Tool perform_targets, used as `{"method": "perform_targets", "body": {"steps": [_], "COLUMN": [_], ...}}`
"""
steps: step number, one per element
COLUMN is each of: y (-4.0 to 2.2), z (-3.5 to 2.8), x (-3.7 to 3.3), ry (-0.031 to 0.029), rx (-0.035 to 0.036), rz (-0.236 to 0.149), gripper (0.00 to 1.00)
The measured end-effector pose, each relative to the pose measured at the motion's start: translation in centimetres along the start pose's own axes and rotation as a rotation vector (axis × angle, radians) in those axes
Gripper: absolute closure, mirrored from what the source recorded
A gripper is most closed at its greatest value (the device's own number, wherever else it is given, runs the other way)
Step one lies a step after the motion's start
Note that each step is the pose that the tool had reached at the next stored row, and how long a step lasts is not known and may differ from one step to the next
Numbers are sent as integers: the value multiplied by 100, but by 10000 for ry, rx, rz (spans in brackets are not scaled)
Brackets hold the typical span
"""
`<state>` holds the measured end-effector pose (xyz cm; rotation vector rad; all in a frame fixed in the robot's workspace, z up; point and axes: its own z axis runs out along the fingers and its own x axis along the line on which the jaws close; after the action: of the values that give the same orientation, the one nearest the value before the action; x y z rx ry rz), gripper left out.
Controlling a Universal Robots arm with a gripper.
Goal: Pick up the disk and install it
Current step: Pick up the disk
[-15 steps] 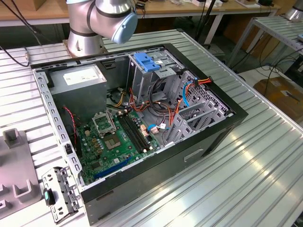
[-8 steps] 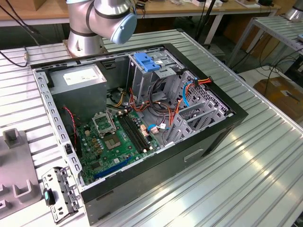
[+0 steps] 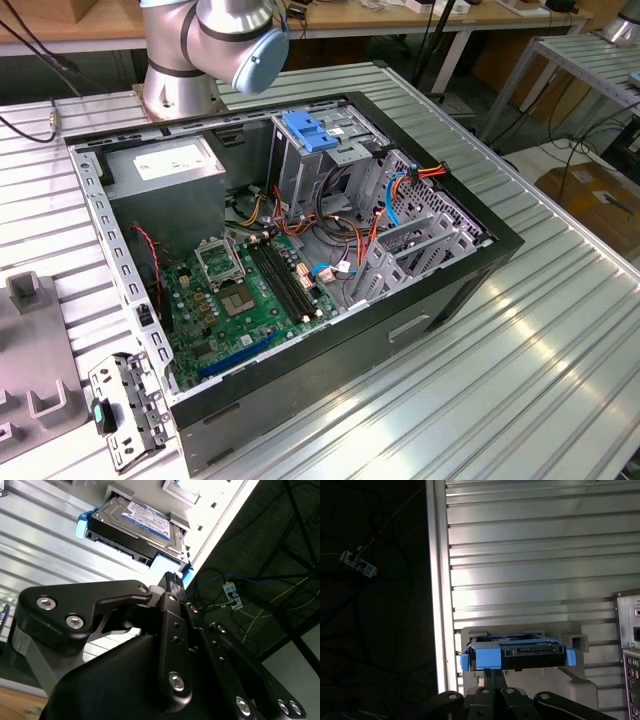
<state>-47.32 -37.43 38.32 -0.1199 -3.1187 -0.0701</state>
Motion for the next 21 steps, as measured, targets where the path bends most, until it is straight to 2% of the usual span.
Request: {"method": "perform_targets", "body": {"steps": [13, 21], "y": [-1, -1], "z": [1, 1], "x": [6, 8], "ry": [4, 63], "rx": [2, 30], "rz": [-74, -1421], "gripper": [89, 89]}}
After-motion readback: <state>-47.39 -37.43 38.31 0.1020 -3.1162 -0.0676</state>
